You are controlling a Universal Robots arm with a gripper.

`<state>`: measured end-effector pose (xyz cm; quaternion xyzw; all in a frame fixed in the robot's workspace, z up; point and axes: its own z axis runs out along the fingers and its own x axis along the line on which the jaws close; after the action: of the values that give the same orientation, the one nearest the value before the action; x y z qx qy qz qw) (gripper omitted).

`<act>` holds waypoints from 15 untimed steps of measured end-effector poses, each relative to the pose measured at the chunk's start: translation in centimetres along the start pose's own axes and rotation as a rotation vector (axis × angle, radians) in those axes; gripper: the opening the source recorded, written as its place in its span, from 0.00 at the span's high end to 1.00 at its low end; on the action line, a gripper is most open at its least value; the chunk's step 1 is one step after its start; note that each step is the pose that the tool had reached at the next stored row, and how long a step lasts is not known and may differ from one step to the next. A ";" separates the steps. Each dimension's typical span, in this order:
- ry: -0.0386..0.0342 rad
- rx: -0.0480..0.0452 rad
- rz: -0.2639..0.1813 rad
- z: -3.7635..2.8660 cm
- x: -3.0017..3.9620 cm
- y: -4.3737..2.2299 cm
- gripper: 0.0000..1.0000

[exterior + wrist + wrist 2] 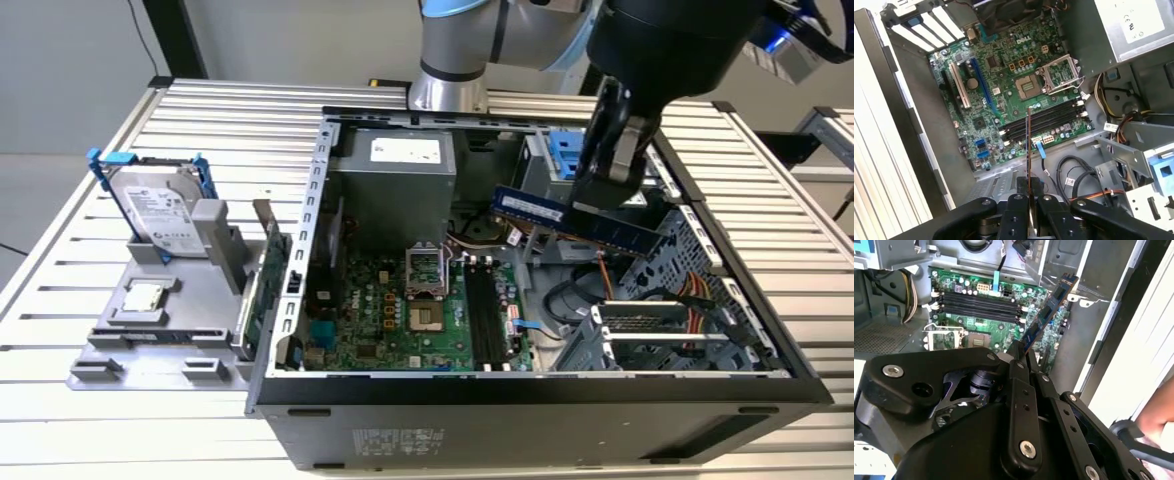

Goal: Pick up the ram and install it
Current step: 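Insert the ram into the slot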

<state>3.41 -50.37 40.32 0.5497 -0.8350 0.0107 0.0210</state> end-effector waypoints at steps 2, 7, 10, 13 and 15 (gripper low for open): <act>0.0000 -0.0008 0.018 0.00 0.00 0.00 1.00; -0.0002 -0.0029 0.061 0.00 0.00 0.00 1.00; -0.0004 -0.0041 0.086 0.00 0.00 0.00 1.00; -0.0005 -0.0052 0.109 0.00 0.00 0.00 1.00; -0.0005 -0.0060 0.125 0.00 0.00 0.00 1.00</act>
<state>3.41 -50.37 40.33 0.4963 -0.8679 0.0094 0.0217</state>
